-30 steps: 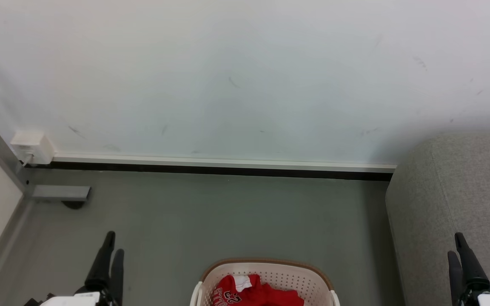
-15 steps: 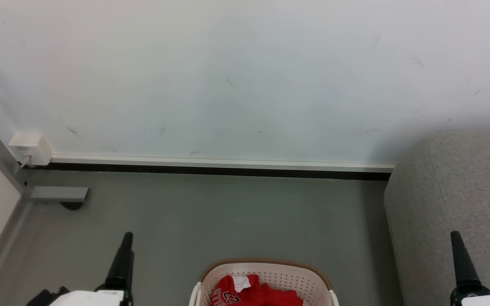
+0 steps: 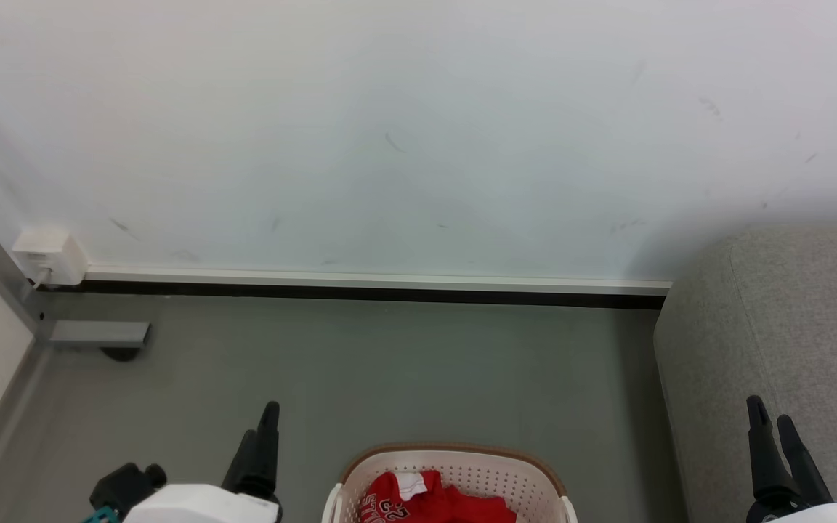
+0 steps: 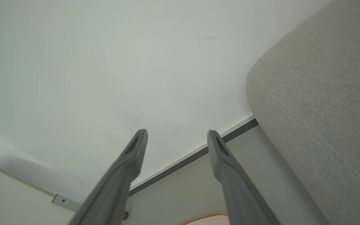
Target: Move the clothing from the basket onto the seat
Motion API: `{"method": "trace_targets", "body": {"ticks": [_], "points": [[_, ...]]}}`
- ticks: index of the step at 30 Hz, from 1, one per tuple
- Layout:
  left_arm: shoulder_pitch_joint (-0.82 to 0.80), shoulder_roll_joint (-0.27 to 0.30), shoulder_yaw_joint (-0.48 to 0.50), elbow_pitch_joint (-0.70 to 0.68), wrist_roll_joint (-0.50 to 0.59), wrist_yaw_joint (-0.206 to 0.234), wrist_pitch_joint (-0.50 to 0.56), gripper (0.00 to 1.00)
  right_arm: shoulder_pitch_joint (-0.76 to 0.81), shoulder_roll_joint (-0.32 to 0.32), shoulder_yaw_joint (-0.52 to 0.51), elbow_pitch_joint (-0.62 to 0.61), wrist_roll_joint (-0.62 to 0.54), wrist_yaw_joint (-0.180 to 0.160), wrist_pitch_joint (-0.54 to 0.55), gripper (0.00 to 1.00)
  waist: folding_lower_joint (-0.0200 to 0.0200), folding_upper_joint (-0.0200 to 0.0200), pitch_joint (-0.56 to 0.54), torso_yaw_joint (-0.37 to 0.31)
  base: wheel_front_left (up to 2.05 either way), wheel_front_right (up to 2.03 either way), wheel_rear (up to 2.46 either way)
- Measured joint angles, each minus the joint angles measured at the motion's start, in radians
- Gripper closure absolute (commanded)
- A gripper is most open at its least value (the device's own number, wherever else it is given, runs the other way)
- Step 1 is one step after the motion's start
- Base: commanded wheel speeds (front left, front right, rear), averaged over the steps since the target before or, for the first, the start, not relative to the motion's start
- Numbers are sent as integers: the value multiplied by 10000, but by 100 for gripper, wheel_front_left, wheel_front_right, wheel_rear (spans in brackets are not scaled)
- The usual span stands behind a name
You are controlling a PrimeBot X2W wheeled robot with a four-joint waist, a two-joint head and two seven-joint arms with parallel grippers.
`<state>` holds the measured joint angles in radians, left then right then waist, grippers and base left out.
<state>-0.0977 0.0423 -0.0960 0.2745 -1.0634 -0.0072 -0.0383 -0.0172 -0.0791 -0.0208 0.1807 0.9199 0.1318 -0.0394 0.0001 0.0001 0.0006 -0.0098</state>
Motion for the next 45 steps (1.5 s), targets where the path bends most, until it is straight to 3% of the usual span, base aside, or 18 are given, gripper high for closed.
{"method": "trace_targets", "body": {"ticks": [19,45], "points": [[-148,161,-675,234,3616,711,-616,0,8,-244,485,-58,-2794,0,-637,0,-1,0,-73,-49,0,0,0],[26,568,-694,27,6378,1356,-1310,0,199,-334,428,199,-5358,0,-1308,0,0,0,-143,-66,0,0,0]]}}
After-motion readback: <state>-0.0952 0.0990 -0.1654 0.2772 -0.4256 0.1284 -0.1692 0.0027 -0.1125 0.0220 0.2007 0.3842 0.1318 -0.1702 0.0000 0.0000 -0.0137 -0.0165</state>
